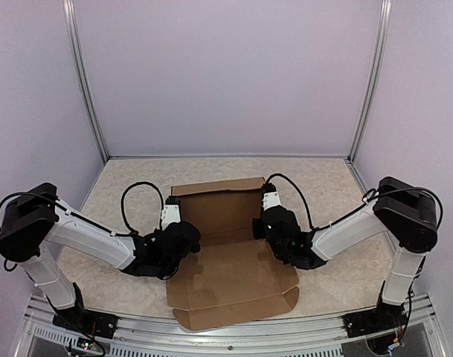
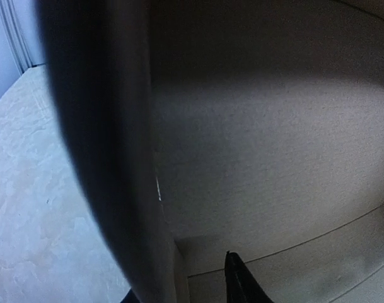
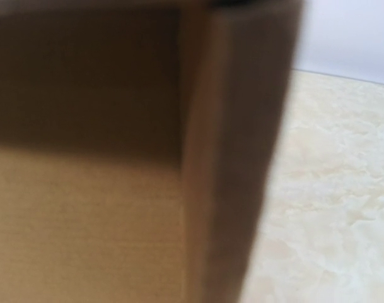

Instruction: Fold the paper box

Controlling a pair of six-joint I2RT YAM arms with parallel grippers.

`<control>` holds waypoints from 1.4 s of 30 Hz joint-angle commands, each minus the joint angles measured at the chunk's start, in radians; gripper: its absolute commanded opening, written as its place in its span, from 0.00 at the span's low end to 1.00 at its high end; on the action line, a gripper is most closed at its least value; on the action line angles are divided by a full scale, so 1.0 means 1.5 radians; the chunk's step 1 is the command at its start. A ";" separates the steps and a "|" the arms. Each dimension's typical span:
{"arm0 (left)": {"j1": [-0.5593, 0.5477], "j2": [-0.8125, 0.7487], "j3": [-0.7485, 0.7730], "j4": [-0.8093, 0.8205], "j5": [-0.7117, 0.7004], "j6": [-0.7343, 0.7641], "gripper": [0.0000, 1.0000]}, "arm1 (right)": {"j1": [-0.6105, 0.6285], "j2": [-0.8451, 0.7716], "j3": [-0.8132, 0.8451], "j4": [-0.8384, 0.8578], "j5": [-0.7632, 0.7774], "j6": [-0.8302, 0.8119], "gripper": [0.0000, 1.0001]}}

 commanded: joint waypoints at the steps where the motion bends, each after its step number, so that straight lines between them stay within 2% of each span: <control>1: -0.008 0.013 0.026 0.037 0.037 0.008 0.35 | 0.014 0.026 0.021 -0.015 -0.019 0.005 0.00; 7: -0.011 -0.005 0.018 0.006 0.019 0.002 0.57 | 0.015 0.031 0.022 0.002 -0.007 -0.008 0.00; 10: -0.011 -0.037 -0.002 -0.015 0.014 -0.007 0.74 | 0.015 0.040 0.029 0.014 -0.004 -0.035 0.00; 13: -0.015 -0.086 -0.036 -0.019 0.030 -0.008 0.87 | 0.013 0.056 0.035 0.039 -0.003 -0.084 0.00; 16: -0.020 -0.142 -0.059 -0.053 0.039 -0.017 0.96 | 0.004 0.069 0.042 0.051 -0.017 -0.111 0.00; 18: -0.025 -0.178 -0.070 -0.083 0.042 -0.021 0.99 | 0.000 0.075 0.041 0.073 -0.034 -0.129 0.00; 26: -0.034 -0.363 -0.112 -0.175 0.084 0.030 0.99 | -0.029 0.098 0.040 0.129 -0.138 -0.196 0.00; 30: -0.033 -0.457 -0.099 -0.215 0.102 0.107 0.98 | -0.059 0.108 0.015 0.198 -0.264 -0.243 0.00; 34: 0.000 -0.495 -0.052 -0.250 0.135 0.168 0.94 | -0.088 0.113 0.022 0.195 -0.394 -0.245 0.00; 37: 0.045 -0.494 -0.018 -0.247 0.205 0.199 0.81 | -0.102 0.118 0.021 0.216 -0.483 -0.258 0.00; 40: 0.094 -0.483 0.018 -0.226 0.286 0.218 0.61 | -0.106 0.128 0.022 0.226 -0.529 -0.276 0.00; 42: 0.119 -0.458 0.053 -0.219 0.333 0.232 0.54 | -0.106 0.134 0.026 0.228 -0.560 -0.283 0.00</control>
